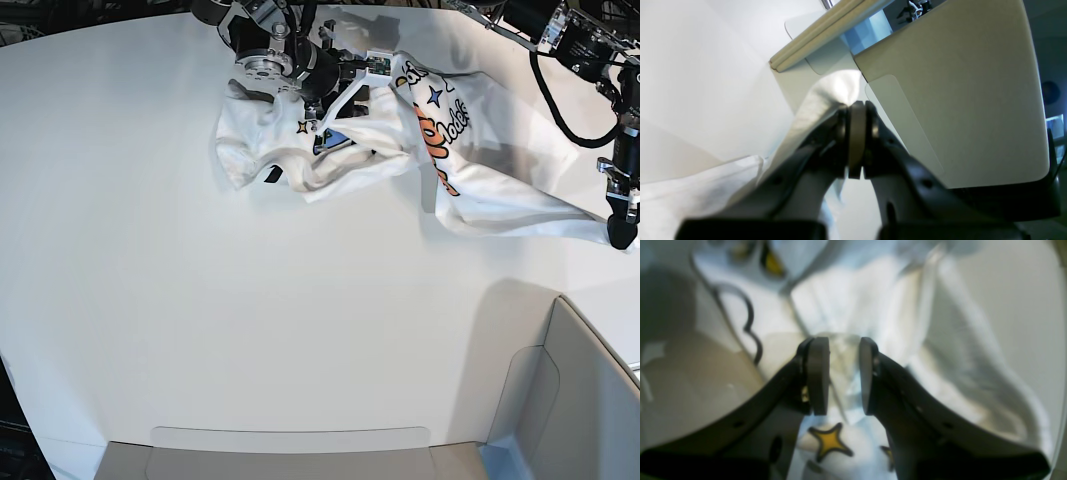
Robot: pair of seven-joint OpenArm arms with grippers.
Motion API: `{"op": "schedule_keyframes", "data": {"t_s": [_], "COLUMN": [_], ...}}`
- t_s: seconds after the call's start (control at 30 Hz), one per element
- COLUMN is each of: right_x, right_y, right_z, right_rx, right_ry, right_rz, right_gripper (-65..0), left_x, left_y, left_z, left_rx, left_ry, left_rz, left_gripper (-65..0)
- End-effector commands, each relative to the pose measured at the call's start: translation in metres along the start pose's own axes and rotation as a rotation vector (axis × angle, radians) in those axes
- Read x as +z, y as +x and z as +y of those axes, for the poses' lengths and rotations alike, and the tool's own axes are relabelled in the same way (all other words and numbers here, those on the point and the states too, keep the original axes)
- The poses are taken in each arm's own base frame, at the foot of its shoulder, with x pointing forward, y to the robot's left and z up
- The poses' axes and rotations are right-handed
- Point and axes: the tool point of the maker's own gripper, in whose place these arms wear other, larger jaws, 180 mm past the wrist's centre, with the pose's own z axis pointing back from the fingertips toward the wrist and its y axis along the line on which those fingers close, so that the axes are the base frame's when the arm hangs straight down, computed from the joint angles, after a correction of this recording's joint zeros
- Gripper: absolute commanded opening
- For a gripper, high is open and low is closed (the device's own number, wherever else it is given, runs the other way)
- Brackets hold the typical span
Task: Layout the t-shirt on the table in an organized manner, then fold the t-shirt properly
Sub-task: 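Grasp the t-shirt fabric with the right gripper and pull it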
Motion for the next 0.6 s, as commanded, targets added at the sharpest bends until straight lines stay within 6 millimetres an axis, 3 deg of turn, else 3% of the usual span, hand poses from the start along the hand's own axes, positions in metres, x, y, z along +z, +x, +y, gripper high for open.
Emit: {"op": "schedule_keyframes", "data": {"t_s": [0.0, 0.13, 0.2, 0.27, 0.43, 0.57], "right_x": [0.002, 0.001, 0.002, 0.003, 0.005, 0.019], "right_y": [0.014, 0.017, 0.019, 0.021, 0.032, 0.043], "right_z": [-0.01, -0.011, -0.011, -0.014, -0.034, -0.056], "right_rx": [-0.004, -0.007, -0.008, -0.009, -0.064, -0.1], "right_ry": [-0.024, -0.025, -0.03, -0.039, -0.117, -0.215], "right_rz": [-0.05, -0.056, -0.061, -0.066, -0.09, -0.13], "right_gripper": [-48.6, -49.2, -54.5, -64.1, -65.0, -65.0], "left_x": [0.001, 0.001, 0.001, 0.001, 0.001, 0.001], "left_y": [0.01, 0.01, 0.01, 0.01, 0.01, 0.011], "left_z": [-0.012, -0.012, -0.012, -0.012, -0.012, -0.013], "left_rx": [-0.019, -0.021, -0.021, -0.021, -0.022, -0.023], "left_ry": [-0.04, -0.04, -0.04, -0.04, -0.038, -0.039], "left_rz": [-0.028, -0.029, -0.029, -0.029, -0.029, -0.03], "left_gripper": [-65.0, -65.0, -65.0, -65.0, -65.0, -65.0]}}
